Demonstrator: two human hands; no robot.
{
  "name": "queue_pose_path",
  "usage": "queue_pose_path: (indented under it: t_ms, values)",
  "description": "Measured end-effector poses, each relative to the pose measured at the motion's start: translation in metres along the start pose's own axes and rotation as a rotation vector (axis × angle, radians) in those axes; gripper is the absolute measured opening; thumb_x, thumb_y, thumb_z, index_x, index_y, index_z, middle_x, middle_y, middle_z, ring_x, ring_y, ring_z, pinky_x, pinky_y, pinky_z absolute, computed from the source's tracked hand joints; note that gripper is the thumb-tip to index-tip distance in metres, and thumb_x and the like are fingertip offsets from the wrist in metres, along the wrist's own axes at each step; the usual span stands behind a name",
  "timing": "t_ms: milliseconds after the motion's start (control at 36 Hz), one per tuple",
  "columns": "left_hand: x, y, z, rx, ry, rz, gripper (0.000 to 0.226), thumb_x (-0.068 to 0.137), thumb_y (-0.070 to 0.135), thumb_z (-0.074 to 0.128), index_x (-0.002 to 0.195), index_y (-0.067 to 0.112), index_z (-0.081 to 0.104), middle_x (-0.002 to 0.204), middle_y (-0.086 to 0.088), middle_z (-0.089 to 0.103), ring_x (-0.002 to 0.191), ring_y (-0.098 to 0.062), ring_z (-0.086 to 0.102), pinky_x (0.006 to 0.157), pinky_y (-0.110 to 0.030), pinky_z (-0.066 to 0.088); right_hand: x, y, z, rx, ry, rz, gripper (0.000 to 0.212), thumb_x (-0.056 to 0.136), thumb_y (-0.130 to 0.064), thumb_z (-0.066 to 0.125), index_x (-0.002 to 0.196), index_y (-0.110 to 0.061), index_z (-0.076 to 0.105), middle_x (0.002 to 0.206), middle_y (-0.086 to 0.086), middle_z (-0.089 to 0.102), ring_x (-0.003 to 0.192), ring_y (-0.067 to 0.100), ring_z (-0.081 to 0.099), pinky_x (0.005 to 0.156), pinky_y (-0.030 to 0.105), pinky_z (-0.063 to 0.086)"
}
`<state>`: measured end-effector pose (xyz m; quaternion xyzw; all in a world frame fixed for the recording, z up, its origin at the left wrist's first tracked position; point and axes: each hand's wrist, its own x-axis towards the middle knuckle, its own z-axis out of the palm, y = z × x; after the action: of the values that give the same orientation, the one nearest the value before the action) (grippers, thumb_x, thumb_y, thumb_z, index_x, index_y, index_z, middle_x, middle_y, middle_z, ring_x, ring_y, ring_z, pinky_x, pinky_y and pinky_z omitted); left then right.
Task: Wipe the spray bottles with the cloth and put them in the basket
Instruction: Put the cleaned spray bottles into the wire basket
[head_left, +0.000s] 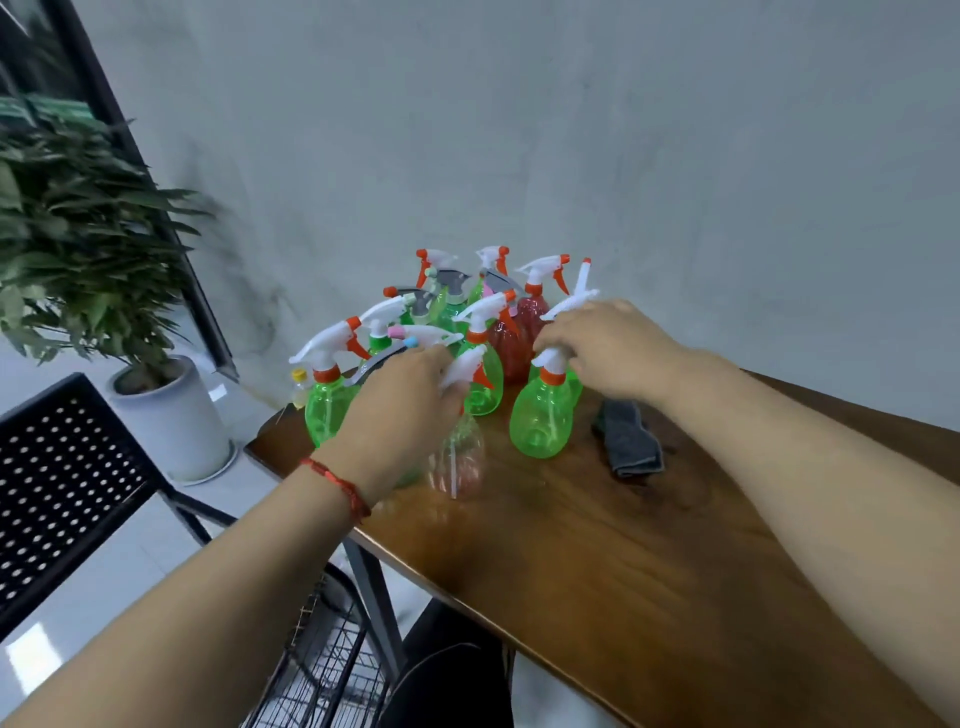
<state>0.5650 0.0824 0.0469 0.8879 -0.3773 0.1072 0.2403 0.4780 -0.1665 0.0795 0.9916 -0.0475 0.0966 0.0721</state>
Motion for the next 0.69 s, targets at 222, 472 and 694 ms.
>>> queue_pose_path:
  t_ms: [222,472,694]
  values:
    - [-0.045,-0.016,-0.067,-0.084,0.073,-0.079,0.041,0.103,0.042,0.064,0.082,0.008,0.059,0.069,-0.005,0.056,0.059,-0.020,0.053,0.054,-0.026,0.037,-0.025,-0.019,-0.050,0.412,-0.053,-0.019,0.018,0.097,-0.031,0.070,0.110,-0.042,0.076,0.100,-0.023,0.068,0.090,-0.001,0.061,0.076,0.016,0.044]
    - [-0.165,-0.074,-0.150,-0.005,0.026,-0.211,0.009,0.104,0.033,0.069,0.097,0.029,0.073,0.070,0.013,0.064,0.064,0.008,0.060,0.050,-0.014,0.038,-0.034,-0.160,-0.086,0.692,0.010,-0.253,0.016,0.093,-0.029,0.076,0.108,-0.028,0.082,0.105,-0.011,0.079,0.100,0.004,0.070,0.096,0.027,0.052]
    - [-0.275,-0.192,-0.150,0.051,-0.143,-0.411,0.015,0.102,0.025,0.072,0.108,0.039,0.071,0.100,0.021,0.070,0.088,0.000,0.067,0.078,-0.033,0.057,0.001,-0.320,-0.011,0.658,-0.117,-0.353,0.026,0.093,-0.032,0.072,0.118,-0.029,0.079,0.115,-0.008,0.077,0.101,0.008,0.067,0.083,0.022,0.044]
